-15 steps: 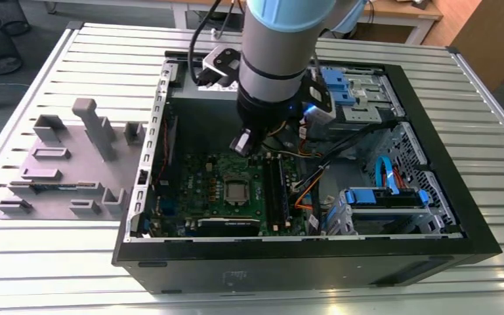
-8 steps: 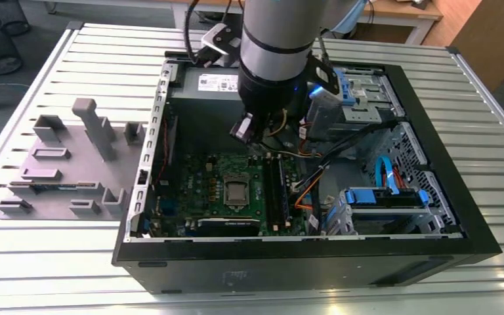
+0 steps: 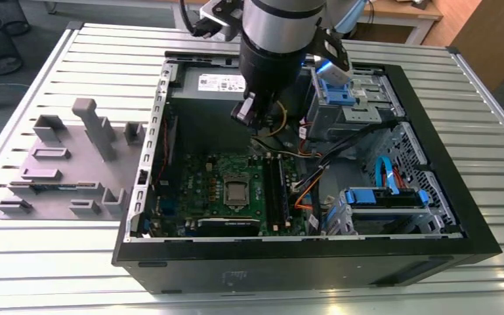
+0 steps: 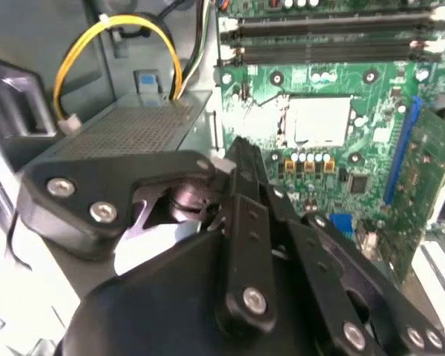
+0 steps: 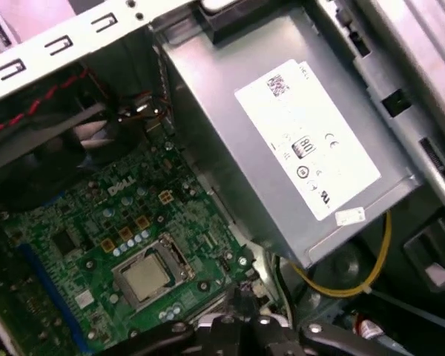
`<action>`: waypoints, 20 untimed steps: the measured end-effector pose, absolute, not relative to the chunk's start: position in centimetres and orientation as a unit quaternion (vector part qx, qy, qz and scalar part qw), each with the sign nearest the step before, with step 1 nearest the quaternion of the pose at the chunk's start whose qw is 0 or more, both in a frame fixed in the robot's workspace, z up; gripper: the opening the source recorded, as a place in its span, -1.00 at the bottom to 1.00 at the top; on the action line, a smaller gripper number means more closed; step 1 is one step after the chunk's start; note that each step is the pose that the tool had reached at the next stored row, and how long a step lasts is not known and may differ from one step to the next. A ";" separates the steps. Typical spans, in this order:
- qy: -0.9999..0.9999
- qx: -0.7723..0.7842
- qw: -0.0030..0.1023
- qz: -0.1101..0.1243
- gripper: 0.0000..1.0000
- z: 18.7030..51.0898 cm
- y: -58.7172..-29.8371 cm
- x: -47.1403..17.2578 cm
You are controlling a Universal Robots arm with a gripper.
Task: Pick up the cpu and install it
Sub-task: 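Install the first cpu locking lever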
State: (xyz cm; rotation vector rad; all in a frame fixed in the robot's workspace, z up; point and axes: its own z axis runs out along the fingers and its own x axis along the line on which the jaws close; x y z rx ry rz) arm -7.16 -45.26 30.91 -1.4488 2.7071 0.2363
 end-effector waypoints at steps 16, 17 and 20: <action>0.879 -0.470 0.031 0.077 -0.79 35.6 -45.3 -7.2; 0.879 -0.470 0.031 0.077 -0.79 35.8 -45.3 -7.2; 0.879 -0.470 0.031 0.077 -0.79 36.0 -45.3 -7.2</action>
